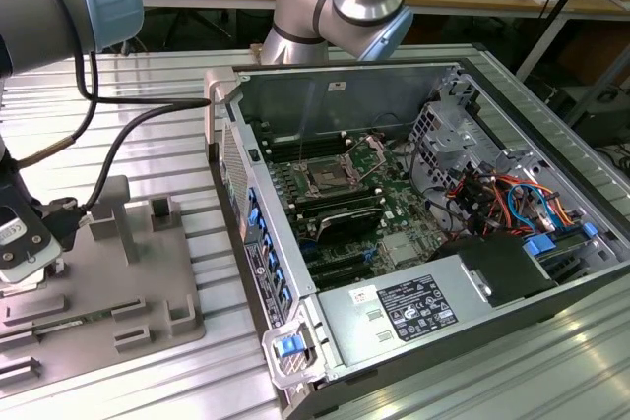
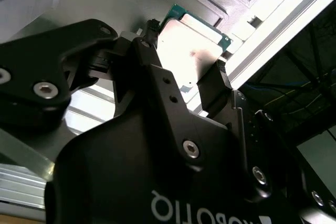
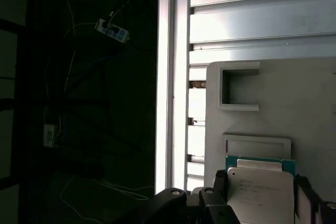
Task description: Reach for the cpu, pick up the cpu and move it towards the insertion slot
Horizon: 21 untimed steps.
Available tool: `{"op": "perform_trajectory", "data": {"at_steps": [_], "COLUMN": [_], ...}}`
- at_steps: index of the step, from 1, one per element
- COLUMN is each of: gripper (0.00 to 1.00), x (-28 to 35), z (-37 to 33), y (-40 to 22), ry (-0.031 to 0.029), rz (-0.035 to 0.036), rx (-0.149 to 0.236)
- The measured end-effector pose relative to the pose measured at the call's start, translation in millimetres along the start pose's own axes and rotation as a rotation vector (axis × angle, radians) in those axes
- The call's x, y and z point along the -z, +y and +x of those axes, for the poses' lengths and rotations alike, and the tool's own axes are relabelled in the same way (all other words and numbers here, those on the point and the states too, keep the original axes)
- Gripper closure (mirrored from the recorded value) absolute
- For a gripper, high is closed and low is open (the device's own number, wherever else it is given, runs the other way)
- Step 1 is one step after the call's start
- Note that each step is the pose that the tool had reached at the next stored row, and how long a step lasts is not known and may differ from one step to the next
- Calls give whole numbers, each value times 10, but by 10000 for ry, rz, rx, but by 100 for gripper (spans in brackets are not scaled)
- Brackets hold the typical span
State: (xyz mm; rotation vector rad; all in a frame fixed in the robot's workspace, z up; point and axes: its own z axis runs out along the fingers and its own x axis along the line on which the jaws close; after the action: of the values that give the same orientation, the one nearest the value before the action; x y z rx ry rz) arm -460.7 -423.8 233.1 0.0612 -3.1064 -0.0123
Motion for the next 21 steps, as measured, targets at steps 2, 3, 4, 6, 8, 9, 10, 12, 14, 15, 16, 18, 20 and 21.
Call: {"op": "perform_trajectory", "data": {"at_steps": [2,3,4,6,8,9,10,12,14,15,16,18,20,21], "gripper": [45,45,45,45,45,45,45,45,45,45,45,45,45,45], "x": [25,25,26,27,27,27,31,47,65,72,74,86,113,123], "z": [0,0,0,0,1,0,1,1,1,2,2,3,3,4], "y": [0,0,0,0,0,0,0,0,0,0,0,0,0,1], "ry": [-2,-3,-2,-1,0,0,0,0,-2,1,-2,1,0,0], "rz": [-2,-2,-1,-1,-1,-1,0,-1,-2,-1,-2,0,-1,-1], "rx": [-4,-6,-7,-8,-9,-8,-9,-9,-8,-8,-8,-8,-8,-9]}}
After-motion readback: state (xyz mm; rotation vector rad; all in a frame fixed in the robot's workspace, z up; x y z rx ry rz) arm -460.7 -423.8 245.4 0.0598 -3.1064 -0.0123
